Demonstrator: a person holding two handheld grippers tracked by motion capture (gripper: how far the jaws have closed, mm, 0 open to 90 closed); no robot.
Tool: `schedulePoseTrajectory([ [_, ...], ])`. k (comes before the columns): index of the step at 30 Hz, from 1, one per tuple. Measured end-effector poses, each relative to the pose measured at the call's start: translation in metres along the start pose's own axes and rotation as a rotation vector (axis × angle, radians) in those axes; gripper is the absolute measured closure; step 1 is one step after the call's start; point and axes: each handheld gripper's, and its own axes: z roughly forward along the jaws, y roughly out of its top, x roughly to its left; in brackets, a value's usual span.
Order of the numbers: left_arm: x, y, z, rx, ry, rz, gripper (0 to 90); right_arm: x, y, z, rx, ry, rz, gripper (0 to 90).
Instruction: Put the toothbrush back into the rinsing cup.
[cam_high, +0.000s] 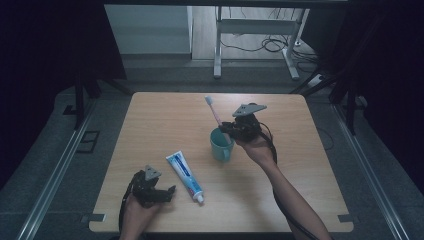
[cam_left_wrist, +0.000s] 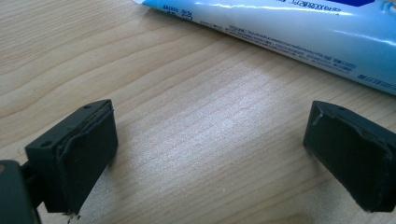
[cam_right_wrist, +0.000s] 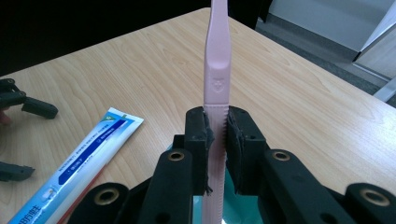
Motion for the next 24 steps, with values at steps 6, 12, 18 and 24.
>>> schedulePoseTrajectory([
  [6, 0.0, 0.0, 0.0, 0.0, 0.0, 0.0, 3.1, -0.002, -0.005, 0.005, 0.007, -0.002, 0.007, 78.6],
  [12, 0.0, 0.0, 0.0, -0.001, 0.0, 0.0, 3.1, -0.004, -0.011, 0.01, 0.015, 0.002, 0.016, 78.5],
  [18, 0.0, 0.0, 0.0, 0.0, 0.0, 0.0, 3.1, -0.004, -0.017, 0.016, 0.026, 0.002, 0.02, 78.5],
  [24, 0.0, 0.0, 0.0, 0.0, -0.001, 0.0, 3.1, -0.005, -0.024, 0.021, 0.033, 0.004, 0.025, 78.6],
])
